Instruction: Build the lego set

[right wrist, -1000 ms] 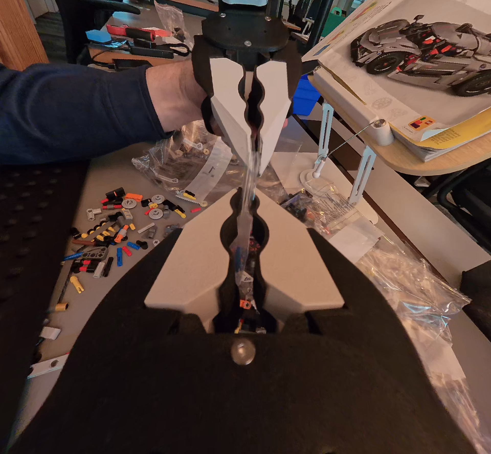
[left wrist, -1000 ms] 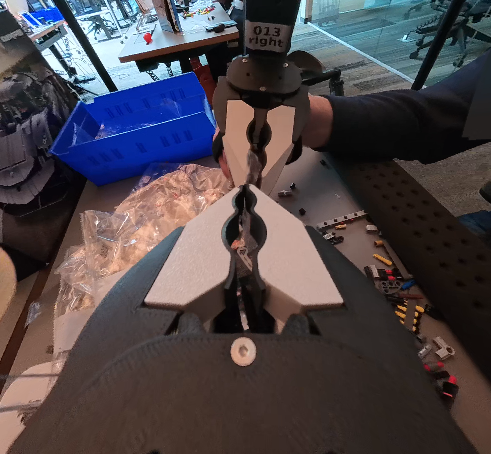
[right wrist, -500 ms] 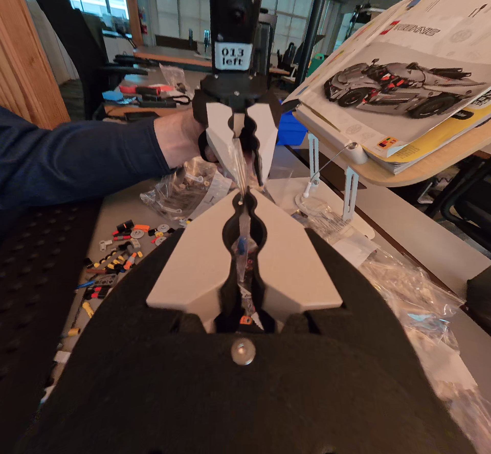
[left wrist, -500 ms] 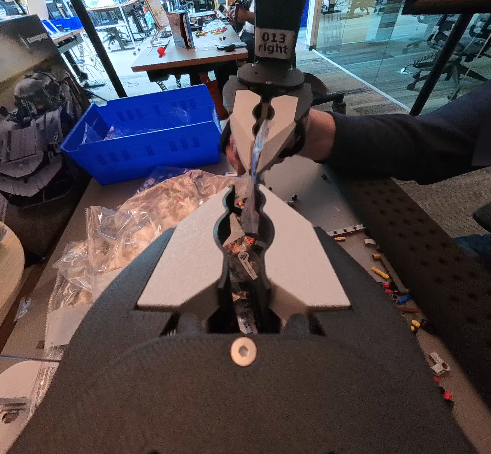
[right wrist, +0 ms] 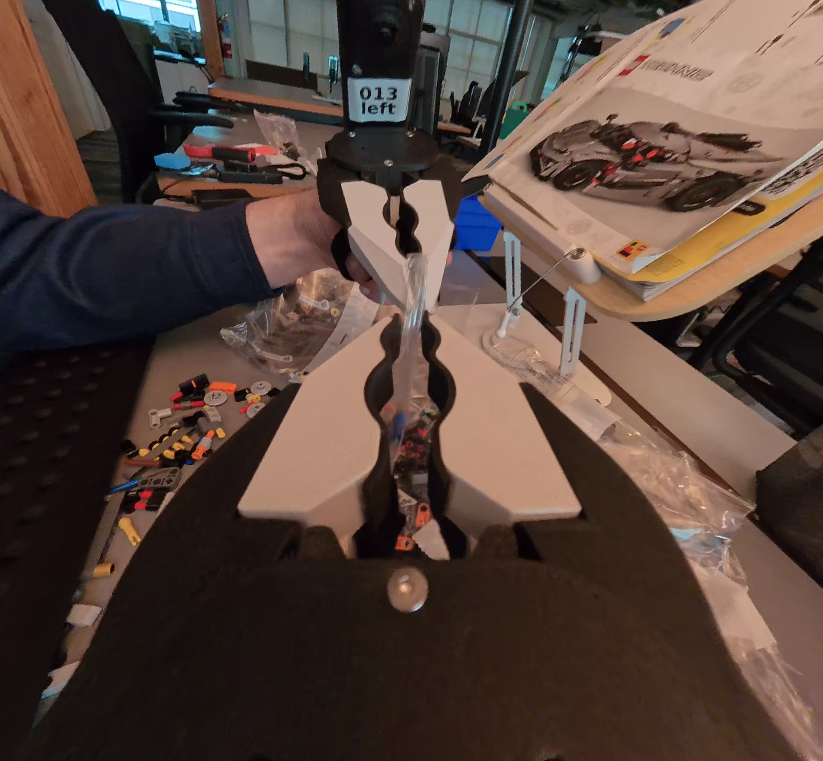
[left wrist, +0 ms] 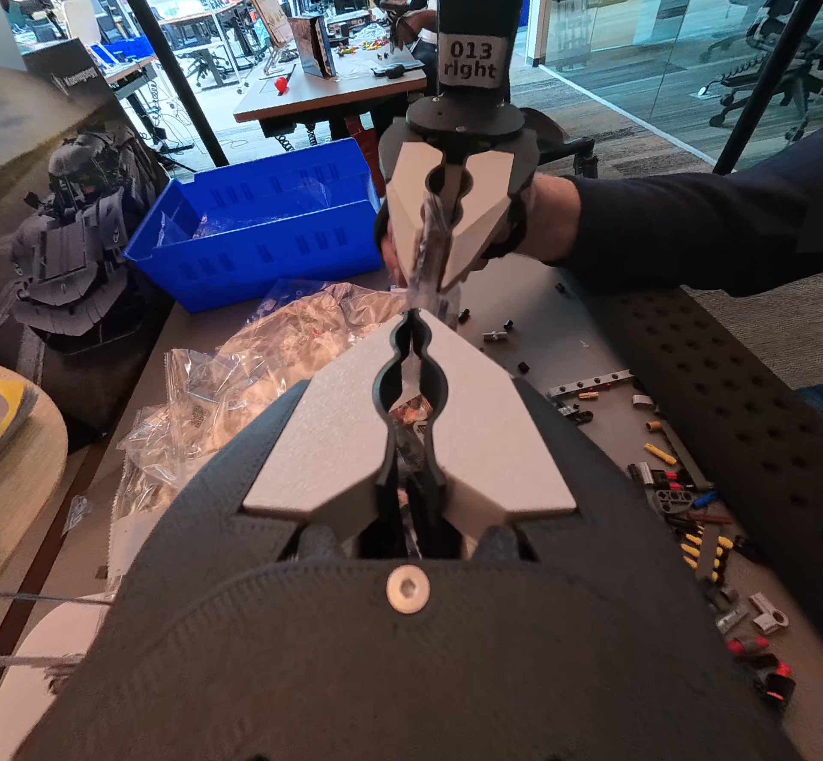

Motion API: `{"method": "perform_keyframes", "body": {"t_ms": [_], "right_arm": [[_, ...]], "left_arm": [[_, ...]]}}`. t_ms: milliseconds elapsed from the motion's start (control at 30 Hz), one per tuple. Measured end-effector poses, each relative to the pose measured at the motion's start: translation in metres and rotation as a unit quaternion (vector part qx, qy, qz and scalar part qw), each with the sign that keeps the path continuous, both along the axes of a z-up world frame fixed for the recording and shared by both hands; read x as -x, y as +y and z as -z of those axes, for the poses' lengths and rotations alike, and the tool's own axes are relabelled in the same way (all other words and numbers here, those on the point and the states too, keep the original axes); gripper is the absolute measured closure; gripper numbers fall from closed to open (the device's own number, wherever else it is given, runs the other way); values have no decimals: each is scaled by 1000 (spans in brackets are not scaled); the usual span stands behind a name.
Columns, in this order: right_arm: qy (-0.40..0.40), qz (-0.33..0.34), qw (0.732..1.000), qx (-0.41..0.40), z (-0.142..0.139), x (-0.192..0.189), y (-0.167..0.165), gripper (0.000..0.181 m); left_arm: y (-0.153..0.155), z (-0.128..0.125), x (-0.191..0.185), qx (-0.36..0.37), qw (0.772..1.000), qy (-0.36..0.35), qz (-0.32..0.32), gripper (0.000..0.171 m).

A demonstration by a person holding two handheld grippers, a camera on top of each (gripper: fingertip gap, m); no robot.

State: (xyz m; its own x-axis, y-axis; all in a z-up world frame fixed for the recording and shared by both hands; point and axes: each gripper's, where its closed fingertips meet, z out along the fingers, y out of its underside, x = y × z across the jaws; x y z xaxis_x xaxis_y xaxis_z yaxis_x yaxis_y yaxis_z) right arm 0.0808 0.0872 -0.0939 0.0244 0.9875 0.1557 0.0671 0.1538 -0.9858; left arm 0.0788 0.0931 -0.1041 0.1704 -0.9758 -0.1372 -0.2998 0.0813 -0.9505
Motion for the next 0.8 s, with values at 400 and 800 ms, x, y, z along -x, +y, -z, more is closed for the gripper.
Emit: {"method": "perform_keyframes", "body": {"t_ms": [400,800], "right_arm": [[-13,18,999,-22,3,2,2,181],[-21,32,999,-21,6,1,8,181]], "left_arm": [[-2,5,-5,0,1000,17,5,171],[2,-10,-3,-30,999,-5,-18,166]]}}
